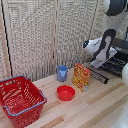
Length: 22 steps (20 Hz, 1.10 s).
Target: Kindly position your hand close to the oven tray's handle. Softly yet firmly grasp the handle using your hand. Slowly and with caution, draw the tray out until it is fully stretched out.
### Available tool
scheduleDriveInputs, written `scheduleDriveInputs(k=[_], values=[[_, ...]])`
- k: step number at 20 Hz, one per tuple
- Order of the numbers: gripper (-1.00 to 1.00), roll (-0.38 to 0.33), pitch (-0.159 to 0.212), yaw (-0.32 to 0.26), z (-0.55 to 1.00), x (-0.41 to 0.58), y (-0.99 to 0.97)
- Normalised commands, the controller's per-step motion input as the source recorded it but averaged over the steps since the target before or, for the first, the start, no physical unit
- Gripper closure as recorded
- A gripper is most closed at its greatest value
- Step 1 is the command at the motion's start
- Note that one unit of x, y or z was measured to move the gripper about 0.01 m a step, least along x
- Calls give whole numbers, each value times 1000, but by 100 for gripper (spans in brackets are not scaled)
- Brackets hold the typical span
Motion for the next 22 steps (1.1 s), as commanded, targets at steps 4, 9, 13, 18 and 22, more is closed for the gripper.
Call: scheduleDriveInputs(k=[4,9,13,18,22], values=[[100,0,0,-2,4,0,-6],[100,0,0,-3,-1,-10,63],[100,-1,0,-49,161,-8,8],[100,-38,-34,-76,460,39,380],[100,-87,-85,-5,133,142,844]])
